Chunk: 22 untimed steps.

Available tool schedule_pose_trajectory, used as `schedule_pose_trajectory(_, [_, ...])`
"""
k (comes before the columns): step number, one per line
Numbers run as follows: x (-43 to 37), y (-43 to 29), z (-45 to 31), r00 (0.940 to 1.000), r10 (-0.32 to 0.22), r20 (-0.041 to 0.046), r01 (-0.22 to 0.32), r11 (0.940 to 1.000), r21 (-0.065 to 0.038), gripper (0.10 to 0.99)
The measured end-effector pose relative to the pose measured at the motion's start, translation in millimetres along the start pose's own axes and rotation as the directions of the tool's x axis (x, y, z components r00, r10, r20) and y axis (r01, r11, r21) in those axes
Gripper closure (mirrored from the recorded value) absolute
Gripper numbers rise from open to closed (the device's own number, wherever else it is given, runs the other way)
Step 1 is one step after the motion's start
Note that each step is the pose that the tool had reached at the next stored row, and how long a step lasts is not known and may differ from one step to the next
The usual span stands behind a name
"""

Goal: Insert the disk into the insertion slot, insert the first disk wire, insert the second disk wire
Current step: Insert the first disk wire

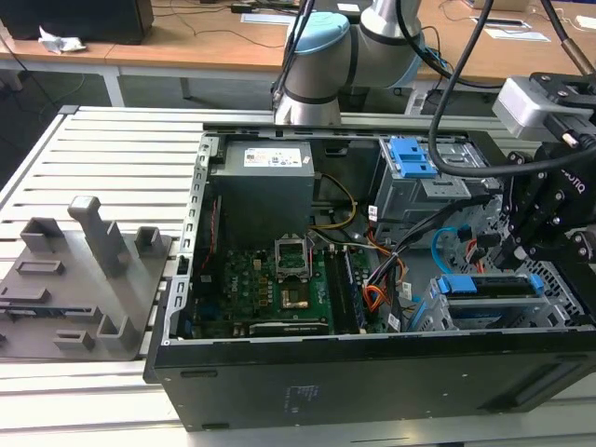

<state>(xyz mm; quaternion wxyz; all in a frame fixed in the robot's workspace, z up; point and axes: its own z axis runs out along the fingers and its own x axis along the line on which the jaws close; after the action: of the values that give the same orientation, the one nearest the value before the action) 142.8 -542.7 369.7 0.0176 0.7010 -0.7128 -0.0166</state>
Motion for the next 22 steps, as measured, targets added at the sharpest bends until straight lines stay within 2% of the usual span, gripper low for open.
schedule_pose_trajectory(5, [0.0,0.0,-0.2,1.0000,0.000,-0.0002,0.000,1.0000,0.000,0.973])
schedule_pose_trajectory(6, [0.0,0.0,-0.2,1.0000,0.000,-0.0002,0.000,1.0000,0.000,0.851])
schedule_pose_trajectory(7, [0.0,0.0,-0.2,1.0000,0.000,-0.0002,0.000,1.0000,0.000,0.792])
schedule_pose_trajectory(9, [0.0,0.0,-0.2,1.0000,0.000,-0.0002,0.000,1.0000,0.000,0.792])
schedule_pose_trajectory(10, [-0.7,0.0,-0.5,1.0000,0.000,-0.0007,0.000,1.0000,0.000,0.725])
schedule_pose_trajectory(14, [-20.0,0.3,-0.3,1.0000,0.000,-0.0009,0.000,1.0000,0.000,0.725])
schedule_pose_trajectory(16, [-36.4,0.6,-0.2,1.0000,0.000,-0.0015,0.000,1.0000,0.000,0.725])
schedule_pose_trajectory(18, [-43.5,-0.1,0.1,1.0000,0.000,-0.0034,0.000,1.0000,0.000,0.725])
schedule_pose_trajectory(19, [-47.6,-2.7,1.6,1.0000,0.001,-0.0089,-0.001,1.0000,0.000,0.725])
schedule_pose_trajectory(22, [-52.4,-7.0,7.7,0.9999,0.003,-0.0135,-0.003,1.0000,0.000,0.725])
